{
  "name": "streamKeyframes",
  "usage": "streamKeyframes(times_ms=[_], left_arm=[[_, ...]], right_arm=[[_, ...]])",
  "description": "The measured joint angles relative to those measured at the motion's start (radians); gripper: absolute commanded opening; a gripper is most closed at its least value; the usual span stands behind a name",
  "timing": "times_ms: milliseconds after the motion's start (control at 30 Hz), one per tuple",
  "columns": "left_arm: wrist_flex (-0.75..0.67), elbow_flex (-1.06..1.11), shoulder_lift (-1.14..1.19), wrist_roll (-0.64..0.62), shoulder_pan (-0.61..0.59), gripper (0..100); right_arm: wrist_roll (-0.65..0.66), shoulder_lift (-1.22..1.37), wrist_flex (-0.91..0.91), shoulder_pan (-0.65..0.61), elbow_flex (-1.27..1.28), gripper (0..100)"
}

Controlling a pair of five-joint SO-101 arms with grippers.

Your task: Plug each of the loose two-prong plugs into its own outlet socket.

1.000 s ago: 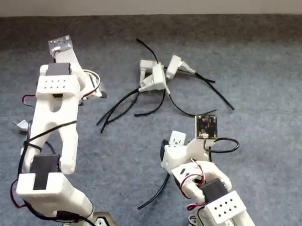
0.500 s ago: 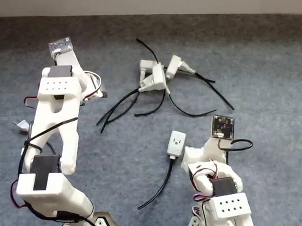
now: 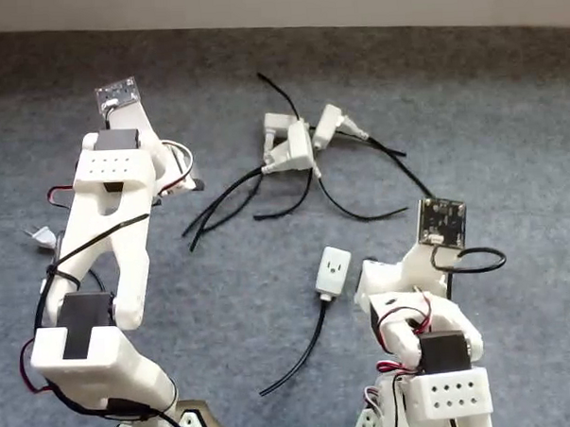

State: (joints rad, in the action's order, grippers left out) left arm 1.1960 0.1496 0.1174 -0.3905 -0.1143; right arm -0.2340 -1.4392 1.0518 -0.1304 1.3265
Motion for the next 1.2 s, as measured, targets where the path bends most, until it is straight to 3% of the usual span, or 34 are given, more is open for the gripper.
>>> streamKeyframes(times_ms=[133,333,667,867,1200], left_arm=[[0.0,0.0,0.0,0.0,0.0,26],[-0.002,0.0,0.0,0.0,0.006,26],[-0.123,0.075,0.0,0.0,0.005,26],[-0.129,0.077,0.0,0.0,0.005,26],[-0.129,0.077,0.0,0.0,0.005,26]], right_arm=[[-0.049,0.087,0.017,-0.074,-0.083,34.3],[-0.166,0.496,0.017,-0.17,-0.265,34.3],[-0.258,1.172,0.011,-0.176,-0.52,34.3],[-0.259,1.267,-0.032,-0.155,-0.543,34.3],[-0.259,1.295,-0.066,0.046,-0.54,34.3]])
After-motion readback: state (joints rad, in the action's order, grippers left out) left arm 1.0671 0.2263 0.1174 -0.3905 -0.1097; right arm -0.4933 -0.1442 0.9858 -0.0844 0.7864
